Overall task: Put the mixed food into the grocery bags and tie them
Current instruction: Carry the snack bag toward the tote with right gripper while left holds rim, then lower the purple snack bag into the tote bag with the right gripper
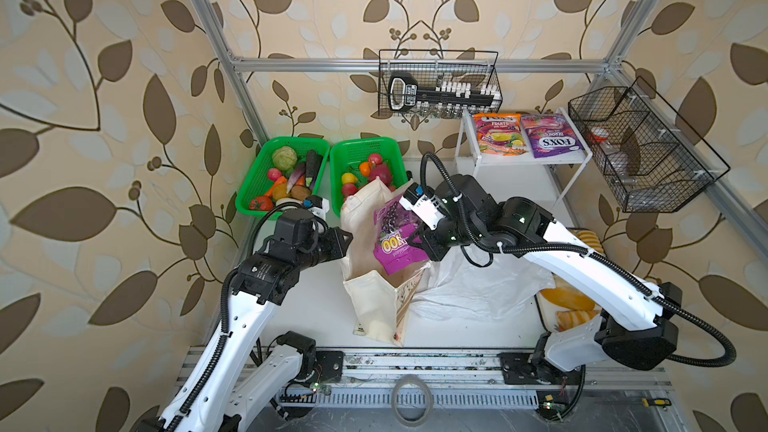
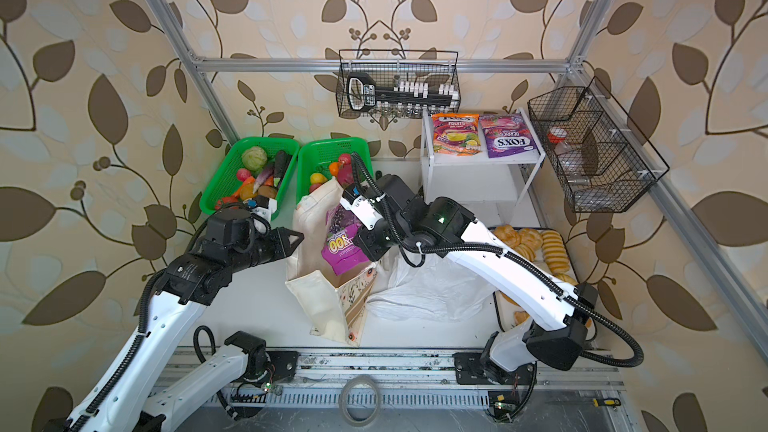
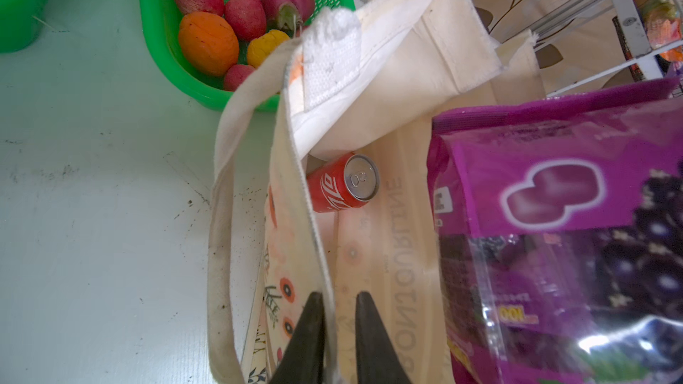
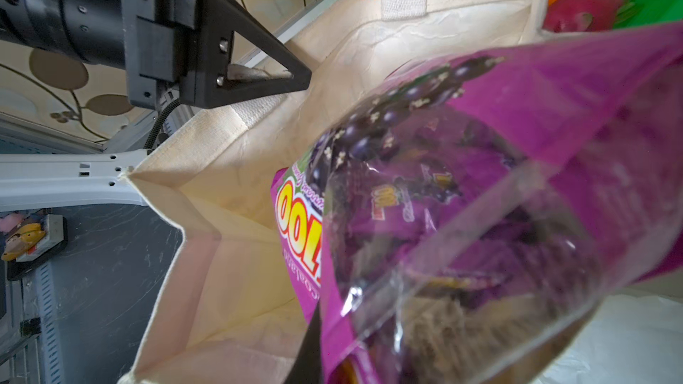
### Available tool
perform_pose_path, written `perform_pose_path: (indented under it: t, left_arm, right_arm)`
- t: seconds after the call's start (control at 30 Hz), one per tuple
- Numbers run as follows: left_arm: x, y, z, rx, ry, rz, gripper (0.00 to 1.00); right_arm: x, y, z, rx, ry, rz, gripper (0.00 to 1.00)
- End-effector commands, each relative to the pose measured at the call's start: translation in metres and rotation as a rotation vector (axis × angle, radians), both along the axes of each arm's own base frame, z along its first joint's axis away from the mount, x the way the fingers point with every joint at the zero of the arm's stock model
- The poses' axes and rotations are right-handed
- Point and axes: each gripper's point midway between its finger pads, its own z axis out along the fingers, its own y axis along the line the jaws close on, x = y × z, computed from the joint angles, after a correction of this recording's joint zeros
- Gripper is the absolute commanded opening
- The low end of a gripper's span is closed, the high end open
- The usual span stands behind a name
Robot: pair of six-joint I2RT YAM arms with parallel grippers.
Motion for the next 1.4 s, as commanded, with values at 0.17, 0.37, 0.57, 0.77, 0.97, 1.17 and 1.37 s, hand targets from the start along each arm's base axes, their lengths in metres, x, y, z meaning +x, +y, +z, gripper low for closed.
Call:
perform_pose_path:
  t: [0.17, 0.37, 0.57, 0.77, 0.97, 1.17, 1.37]
  left_arm:
    - [0.002, -0.009, 0.035, -0.072, -0.115, -0.039, 0.17]
    - [0.003, -0.011, 0.043, -0.089, -0.130, -0.043, 0.16]
    - [0.005, -0.011, 0.040, -0.094, -0.116, -0.034, 0.16]
    - [0.008, -0.006, 0.036, -0.080, -0.106, -0.001, 0.16]
    - [0.009, -0.006, 0.036, -0.077, -0.103, -0.001, 0.16]
    - [0.008, -0.003, 0.035, -0.069, -0.106, 0.011, 0.16]
    - [0.008, -0.001, 0.035, -0.066, -0.110, 0.024, 0.17]
  right_arm:
    - [-0.022, 0.020, -0.017, -0.061, 0.049, 0.149, 0.00]
    - [-0.038, 0.030, -0.043, -0.121, 0.141, 0.216, 0.00]
    - [-0.048, 0.039, -0.066, -0.219, 0.199, 0.292, 0.00]
    - [-0.065, 0.057, -0.084, -0.293, 0.245, 0.397, 0.00]
    - [-0.070, 0.070, -0.094, -0.291, 0.277, 0.443, 0.06]
    - [-0.076, 0.074, -0.086, -0.229, 0.289, 0.470, 0.22]
    - [-0.075, 0.070, -0.073, -0.172, 0.276, 0.464, 0.41]
